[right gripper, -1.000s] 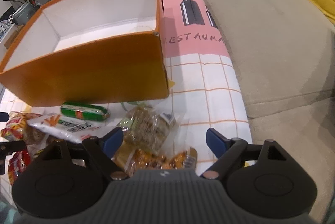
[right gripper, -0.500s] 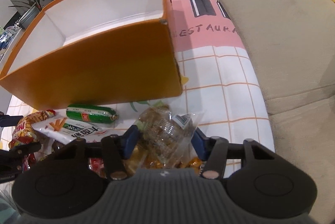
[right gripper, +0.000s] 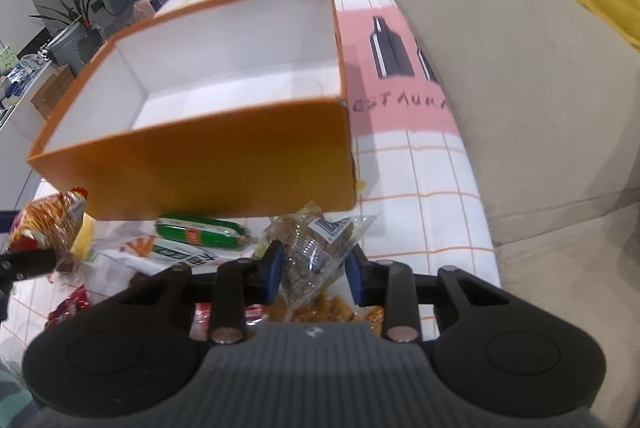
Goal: Organize snacks
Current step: 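Lower both held bags into the orange box and open both grippers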
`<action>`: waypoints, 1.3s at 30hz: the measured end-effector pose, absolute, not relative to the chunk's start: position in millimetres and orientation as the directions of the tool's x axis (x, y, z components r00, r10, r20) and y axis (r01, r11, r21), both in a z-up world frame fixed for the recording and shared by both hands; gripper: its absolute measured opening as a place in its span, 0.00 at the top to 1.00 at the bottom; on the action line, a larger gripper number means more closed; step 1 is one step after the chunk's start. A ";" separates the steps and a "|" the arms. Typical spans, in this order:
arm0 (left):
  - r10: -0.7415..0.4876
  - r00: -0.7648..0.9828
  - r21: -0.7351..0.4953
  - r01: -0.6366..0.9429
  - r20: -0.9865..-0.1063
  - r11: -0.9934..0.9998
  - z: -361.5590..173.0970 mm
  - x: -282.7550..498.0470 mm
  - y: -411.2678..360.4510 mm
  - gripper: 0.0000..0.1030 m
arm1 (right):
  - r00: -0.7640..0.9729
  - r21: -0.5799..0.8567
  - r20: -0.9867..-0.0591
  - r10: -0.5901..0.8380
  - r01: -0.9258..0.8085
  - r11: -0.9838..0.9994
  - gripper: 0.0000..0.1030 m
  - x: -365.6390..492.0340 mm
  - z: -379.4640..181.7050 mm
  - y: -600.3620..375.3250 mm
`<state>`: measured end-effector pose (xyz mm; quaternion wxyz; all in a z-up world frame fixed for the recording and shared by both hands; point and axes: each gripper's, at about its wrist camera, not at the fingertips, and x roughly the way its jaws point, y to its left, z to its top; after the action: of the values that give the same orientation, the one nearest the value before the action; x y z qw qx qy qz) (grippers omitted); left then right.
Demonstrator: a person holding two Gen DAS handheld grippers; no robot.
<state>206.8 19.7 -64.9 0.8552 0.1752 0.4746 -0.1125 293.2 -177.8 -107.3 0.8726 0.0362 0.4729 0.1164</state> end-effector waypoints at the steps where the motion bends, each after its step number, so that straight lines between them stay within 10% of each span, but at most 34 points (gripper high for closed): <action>1: -0.032 0.532 0.189 0.356 -0.846 0.915 -57.7 204.4 20.4 0.51 | 0.535 0.170 -0.810 0.239 -0.175 0.970 0.71 289.0 -100.6 -177.5; 18: -0.171 0.566 0.048 0.350 -0.806 0.935 14.6 274.5 35.3 0.51 | 0.567 0.268 -0.708 0.420 -0.335 0.903 0.72 327.4 5.5 -132.4; 39: -0.023 0.294 0.123 0.470 -0.956 0.874 -101.6 374.0 44.3 0.51 | 0.236 0.330 -0.877 0.418 -0.335 0.883 0.72 448.9 -122.9 -56.0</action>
<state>374.0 44.3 -101.6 0.7803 0.1950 0.5728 -0.1580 448.9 -56.0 -122.9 0.7853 0.0362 0.5698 0.2396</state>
